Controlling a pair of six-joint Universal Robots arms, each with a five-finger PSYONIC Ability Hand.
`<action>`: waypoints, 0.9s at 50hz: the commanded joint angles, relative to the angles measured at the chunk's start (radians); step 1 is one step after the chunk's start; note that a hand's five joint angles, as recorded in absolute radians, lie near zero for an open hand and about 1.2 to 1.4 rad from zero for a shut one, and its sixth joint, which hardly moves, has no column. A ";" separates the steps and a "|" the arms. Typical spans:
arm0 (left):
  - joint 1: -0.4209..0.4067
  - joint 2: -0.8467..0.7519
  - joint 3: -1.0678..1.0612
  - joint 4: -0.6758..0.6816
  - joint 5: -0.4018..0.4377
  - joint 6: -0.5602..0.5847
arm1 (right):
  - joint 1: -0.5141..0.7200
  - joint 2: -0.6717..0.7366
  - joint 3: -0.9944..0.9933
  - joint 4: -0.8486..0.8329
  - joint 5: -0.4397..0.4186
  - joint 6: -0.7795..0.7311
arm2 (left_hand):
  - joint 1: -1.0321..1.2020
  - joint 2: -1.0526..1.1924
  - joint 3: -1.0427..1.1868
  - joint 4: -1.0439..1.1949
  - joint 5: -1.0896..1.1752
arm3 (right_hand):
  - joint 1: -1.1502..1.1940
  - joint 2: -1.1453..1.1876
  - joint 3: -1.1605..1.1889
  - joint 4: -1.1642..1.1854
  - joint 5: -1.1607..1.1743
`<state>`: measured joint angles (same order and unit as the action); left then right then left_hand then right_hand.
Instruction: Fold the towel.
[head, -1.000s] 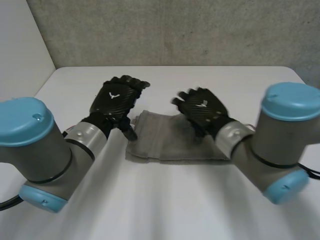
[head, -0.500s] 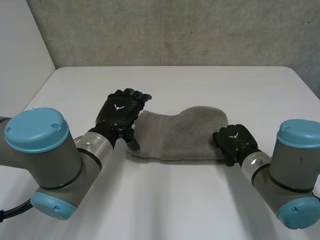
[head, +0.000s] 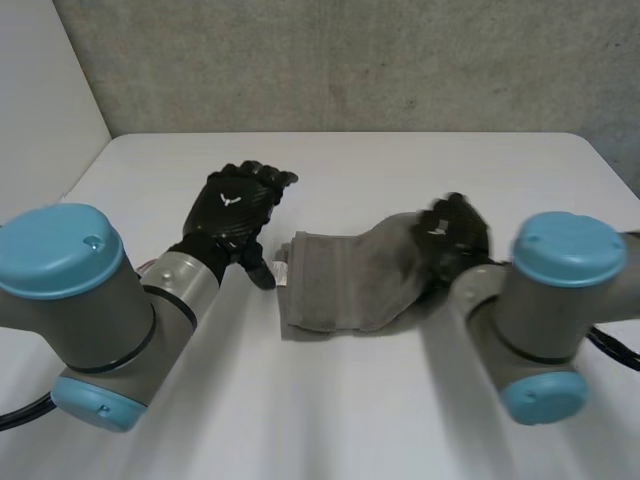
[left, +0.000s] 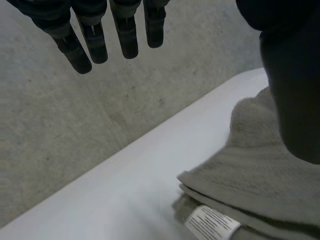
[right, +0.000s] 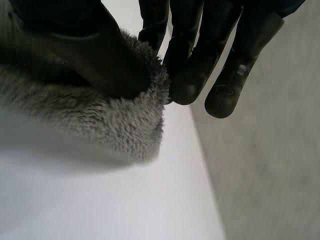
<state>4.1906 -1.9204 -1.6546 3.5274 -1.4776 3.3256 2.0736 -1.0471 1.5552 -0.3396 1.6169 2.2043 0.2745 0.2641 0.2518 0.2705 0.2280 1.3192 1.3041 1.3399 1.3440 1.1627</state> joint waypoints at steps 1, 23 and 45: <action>0.031 0.034 0.002 0.001 -0.004 -0.001 | 0.192 0.076 -0.156 0.008 -0.028 -0.049 | -0.082 -0.071 -0.059 -0.077 -0.210 | 0.077 0.092 0.056 0.052 0.059; 0.068 0.054 0.007 0.001 -0.047 -0.060 | 0.277 0.044 -0.092 0.028 -0.226 0.085 | -0.085 -0.074 -0.062 -0.080 -0.213 | -1.145 -1.130 -1.165 -1.169 -1.163; -0.073 -0.187 0.278 -0.093 -0.047 -0.244 | -0.023 -0.077 -0.081 0.225 -0.210 0.673 | -0.055 -0.045 -0.032 -0.051 -0.183 | -1.145 -1.130 -1.165 -1.169 -1.163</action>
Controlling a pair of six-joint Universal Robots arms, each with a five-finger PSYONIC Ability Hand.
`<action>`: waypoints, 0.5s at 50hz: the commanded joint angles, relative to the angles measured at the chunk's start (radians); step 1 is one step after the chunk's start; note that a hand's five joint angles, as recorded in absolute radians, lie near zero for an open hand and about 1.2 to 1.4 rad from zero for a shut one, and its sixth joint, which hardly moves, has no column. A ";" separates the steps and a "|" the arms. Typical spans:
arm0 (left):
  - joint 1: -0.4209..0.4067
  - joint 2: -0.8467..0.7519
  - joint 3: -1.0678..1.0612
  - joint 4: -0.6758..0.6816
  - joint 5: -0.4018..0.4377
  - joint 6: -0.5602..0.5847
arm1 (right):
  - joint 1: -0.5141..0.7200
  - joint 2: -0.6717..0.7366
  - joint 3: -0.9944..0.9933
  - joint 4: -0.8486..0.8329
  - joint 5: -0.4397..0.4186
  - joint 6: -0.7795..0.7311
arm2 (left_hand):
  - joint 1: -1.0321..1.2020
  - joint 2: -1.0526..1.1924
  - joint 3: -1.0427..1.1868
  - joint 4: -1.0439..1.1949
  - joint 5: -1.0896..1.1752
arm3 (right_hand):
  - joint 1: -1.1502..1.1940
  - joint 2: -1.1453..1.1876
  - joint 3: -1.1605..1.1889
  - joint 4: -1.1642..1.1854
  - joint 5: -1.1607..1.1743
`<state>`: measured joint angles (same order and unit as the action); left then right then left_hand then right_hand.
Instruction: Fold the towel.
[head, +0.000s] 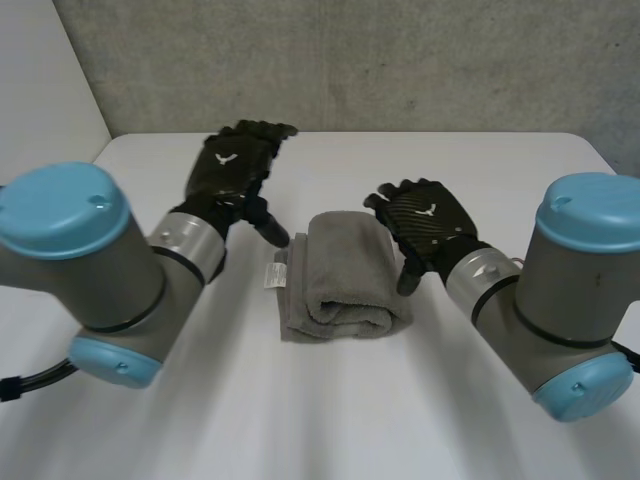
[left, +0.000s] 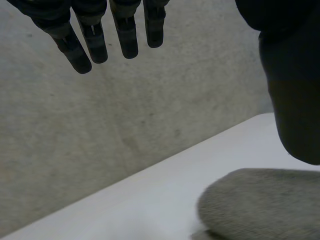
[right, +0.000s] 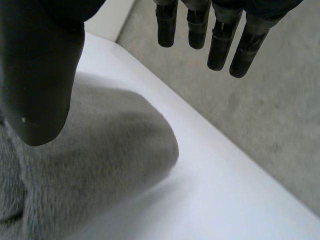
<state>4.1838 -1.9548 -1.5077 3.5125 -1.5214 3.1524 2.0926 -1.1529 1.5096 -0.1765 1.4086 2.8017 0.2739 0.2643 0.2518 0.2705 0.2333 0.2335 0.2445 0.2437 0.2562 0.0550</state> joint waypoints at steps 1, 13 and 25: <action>-0.067 -0.153 0.132 -0.078 -0.003 -0.071 | -0.042 0.028 -0.035 0.061 -0.002 0.076 | -0.055 -0.045 -0.032 -0.051 -0.188 | -0.059 -0.070 -0.069 -0.082 -0.055; -0.131 -0.375 0.282 -0.126 -0.026 -0.088 | -0.048 0.217 -0.192 0.103 -0.025 0.199 | -0.052 -0.042 -0.030 -0.048 -0.186 | -0.059 -0.070 -0.069 -0.082 -0.055; -0.128 -0.420 0.258 -0.129 -0.056 -0.068 | -0.029 0.344 -0.290 0.189 -0.105 0.202 | -0.049 -0.039 -0.027 -0.045 -0.183 | -0.059 -0.070 -0.069 -0.082 -0.055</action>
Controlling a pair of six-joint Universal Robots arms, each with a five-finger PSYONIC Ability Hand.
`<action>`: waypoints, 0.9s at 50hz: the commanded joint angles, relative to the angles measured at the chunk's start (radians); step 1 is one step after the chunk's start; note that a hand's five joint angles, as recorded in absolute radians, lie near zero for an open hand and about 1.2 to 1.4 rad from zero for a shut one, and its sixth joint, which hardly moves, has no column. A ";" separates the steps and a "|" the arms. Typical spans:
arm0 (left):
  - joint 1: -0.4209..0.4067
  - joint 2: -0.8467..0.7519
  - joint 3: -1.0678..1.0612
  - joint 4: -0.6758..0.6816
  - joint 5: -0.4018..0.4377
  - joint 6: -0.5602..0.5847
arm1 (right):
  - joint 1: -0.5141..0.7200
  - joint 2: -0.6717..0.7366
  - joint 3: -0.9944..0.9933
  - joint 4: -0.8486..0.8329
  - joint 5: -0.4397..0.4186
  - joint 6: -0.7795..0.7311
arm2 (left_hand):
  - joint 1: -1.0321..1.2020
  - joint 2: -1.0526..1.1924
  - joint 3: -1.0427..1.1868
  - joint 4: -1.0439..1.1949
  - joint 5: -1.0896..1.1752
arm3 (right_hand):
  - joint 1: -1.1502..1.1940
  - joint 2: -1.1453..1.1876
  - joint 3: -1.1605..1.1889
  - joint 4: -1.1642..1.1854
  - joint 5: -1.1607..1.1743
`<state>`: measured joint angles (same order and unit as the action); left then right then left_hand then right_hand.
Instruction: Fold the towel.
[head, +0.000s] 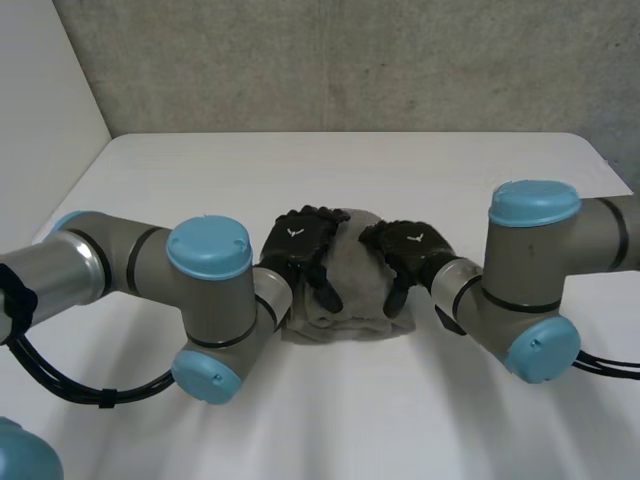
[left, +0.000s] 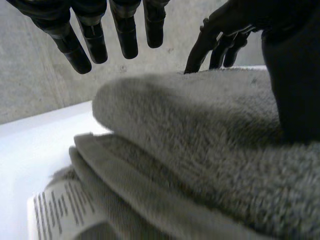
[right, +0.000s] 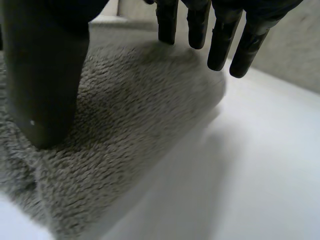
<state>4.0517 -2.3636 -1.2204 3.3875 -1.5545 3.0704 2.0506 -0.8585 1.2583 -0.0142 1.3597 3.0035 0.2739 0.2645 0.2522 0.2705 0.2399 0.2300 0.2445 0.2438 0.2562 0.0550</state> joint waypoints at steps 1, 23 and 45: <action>0.007 -0.010 -0.048 -0.002 -0.030 0.028 | 0.013 0.058 -0.046 0.026 -0.068 0.002 | -0.049 -0.039 -0.027 -0.045 -0.189 | -0.055 -0.070 -0.069 -0.082 -0.055; 0.041 0.024 -0.116 -0.002 -0.078 0.131 | 0.033 0.090 -0.112 0.034 -0.065 -0.001 | -0.055 -0.045 -0.033 -0.051 -0.195 | -0.055 -0.070 -0.069 -0.082 -0.055; 0.091 0.427 -0.182 -0.101 -0.078 0.129 | -0.020 -0.382 0.033 0.040 0.242 -0.005 | -0.081 -0.072 -0.059 -0.077 -0.221 | -0.055 -0.070 -0.069 -0.082 -0.055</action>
<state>4.1047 -2.0629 -1.3810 3.3627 -1.6302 3.1991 2.0544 -1.0700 1.2149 0.0254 1.5023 3.0004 0.2738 0.2642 0.2518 0.2705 0.2352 0.2254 0.2444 0.2435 0.2562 0.0550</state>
